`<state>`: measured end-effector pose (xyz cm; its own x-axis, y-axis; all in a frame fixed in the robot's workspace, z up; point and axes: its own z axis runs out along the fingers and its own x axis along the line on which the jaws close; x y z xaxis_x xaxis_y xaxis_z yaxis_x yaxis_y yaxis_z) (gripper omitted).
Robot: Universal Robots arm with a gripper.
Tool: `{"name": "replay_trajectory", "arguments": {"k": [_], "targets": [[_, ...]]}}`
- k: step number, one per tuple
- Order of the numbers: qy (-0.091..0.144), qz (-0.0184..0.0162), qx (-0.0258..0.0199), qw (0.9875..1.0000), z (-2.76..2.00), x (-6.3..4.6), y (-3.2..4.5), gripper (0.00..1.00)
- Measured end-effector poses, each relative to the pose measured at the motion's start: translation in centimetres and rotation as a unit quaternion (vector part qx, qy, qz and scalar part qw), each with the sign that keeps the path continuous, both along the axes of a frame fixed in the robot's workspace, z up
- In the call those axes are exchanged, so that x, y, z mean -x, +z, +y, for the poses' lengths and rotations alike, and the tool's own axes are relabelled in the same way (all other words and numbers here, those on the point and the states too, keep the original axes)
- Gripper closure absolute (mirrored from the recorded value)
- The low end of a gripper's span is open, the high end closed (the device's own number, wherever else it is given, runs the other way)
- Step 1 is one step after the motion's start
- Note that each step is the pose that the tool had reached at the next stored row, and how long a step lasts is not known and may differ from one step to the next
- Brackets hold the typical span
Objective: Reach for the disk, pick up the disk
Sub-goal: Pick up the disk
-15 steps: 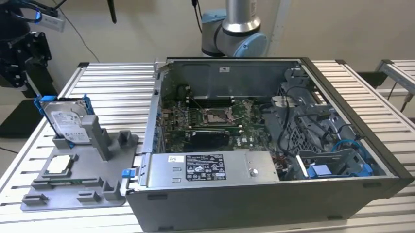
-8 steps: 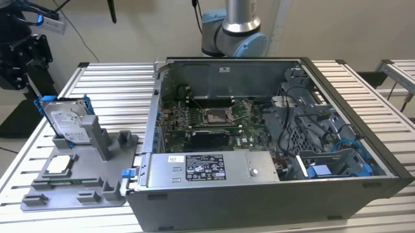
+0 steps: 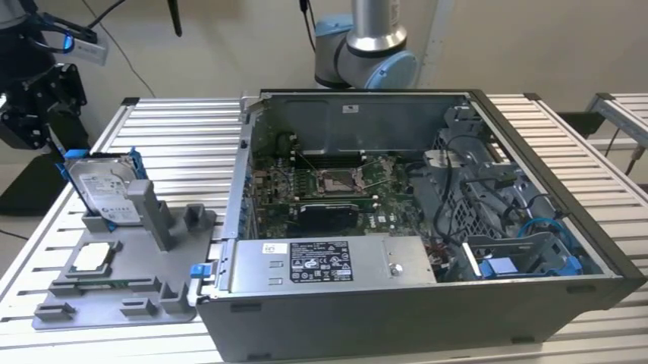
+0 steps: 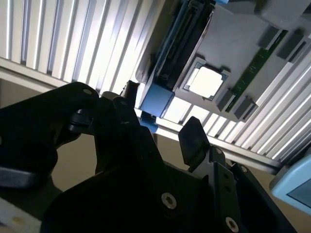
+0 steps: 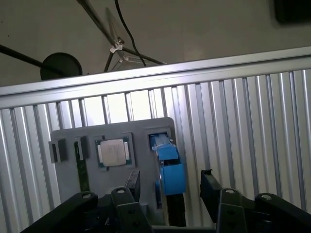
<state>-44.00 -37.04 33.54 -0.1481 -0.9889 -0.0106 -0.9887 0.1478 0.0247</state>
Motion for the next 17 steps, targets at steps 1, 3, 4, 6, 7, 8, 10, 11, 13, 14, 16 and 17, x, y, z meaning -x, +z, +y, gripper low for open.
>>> {"name": "replay_trajectory", "arguments": {"k": [1,3,4,6,7,8,10,11,13,14,16,17], "targets": [[0.0,0.0,0.0,1.0,0.0,0.0,-0.18,0.0],[0.0,0.0,0.0,1.0,-0.01,0.0,-0.75,0.0],[0.001,0.0,0.0,1.0,0.0,0.0,-1.33,0.0],[0.001,0.0,0.0,1.0,0.0,-0.1,-2.32,0.0],[0.001,0.0,0.0,1.0,0.0,-0.1,-2.59,0.0],[0.002,0.0,-0.0001,1.0,0.01,-0.1,-2.78,0.0],[0.002,0.0,0.0,1.0,0.1,-0.1,-3.32,0.0],[0.002,0.0,-0.0001,1.0,0.12,-0.1,-3.4,0.0],[0.003,-0.0001,-0.0001,1.0,0.39,-0.3,-5.22,0.0],[0.005,-0.0001,-0.0001,1.0,0.54,-0.3,-6.7,0.0],[0.006,-0.0003,-0.0001,1.0,0.54,-0.3,-7.04,0.0],[0.007,-0.0005,0.0001,1.0,0.54,-0.3,-7.44,0.0]]}}
